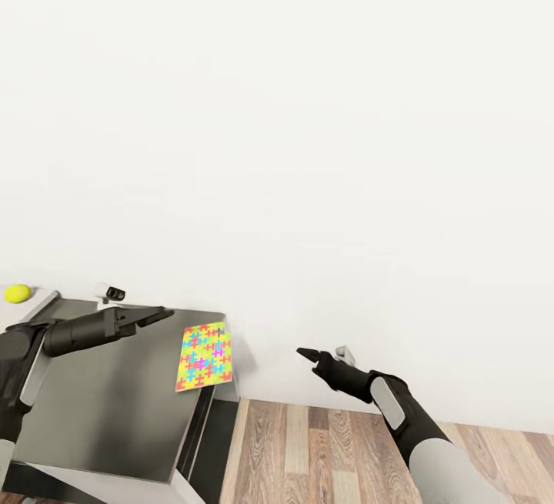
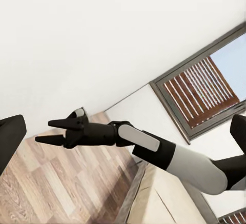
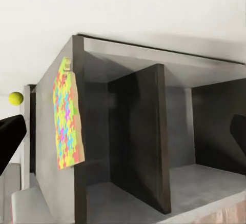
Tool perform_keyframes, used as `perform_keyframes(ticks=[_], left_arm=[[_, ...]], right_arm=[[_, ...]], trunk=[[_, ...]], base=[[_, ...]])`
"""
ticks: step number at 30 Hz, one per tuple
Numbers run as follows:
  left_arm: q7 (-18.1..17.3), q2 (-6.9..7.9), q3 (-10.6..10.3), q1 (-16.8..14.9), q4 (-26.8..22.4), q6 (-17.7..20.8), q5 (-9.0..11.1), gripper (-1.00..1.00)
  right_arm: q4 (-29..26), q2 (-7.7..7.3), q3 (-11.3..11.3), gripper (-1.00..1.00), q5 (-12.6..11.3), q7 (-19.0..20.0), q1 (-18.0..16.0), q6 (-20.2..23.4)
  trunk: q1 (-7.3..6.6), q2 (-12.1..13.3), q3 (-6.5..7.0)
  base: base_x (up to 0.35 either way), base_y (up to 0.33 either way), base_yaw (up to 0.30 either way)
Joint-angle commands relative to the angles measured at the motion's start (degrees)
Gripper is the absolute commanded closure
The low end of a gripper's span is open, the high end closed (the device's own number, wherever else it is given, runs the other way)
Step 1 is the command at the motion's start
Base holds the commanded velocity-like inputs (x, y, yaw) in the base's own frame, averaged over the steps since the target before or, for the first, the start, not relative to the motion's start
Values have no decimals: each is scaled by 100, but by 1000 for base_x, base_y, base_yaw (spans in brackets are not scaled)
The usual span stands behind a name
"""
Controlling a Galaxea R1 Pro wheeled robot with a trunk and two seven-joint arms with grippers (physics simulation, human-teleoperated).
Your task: Put all the toys in the child's room - the three board games (two on the bed and one on the table), the two jigsaw puzzles on the table, and the tennis ball on the table - inside the toy box on the table in the child's room.
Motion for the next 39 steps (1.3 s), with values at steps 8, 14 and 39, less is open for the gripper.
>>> perform_keyframes(ticks=[8, 14, 39], left_arm=[[-23, 22, 39, -9, -2, 105, 18, -100], [-23, 20, 51, -9, -2, 109, 21, -100], [-23, 29, 53, -9, 6, 99, 20, -100]], right_arm=[[21, 183, -34, -100, -214, 55, -17, -15], [26, 327, -31, -100, -368, 84, -18, -21], [28, 292, -60, -100, -399, 329, -70, 603]], trunk=[[177, -327, -150], [309, -567, -258], [660, -1209, -545]], base=[[0, 0, 0], [0, 0, 0], [0, 0, 0]])
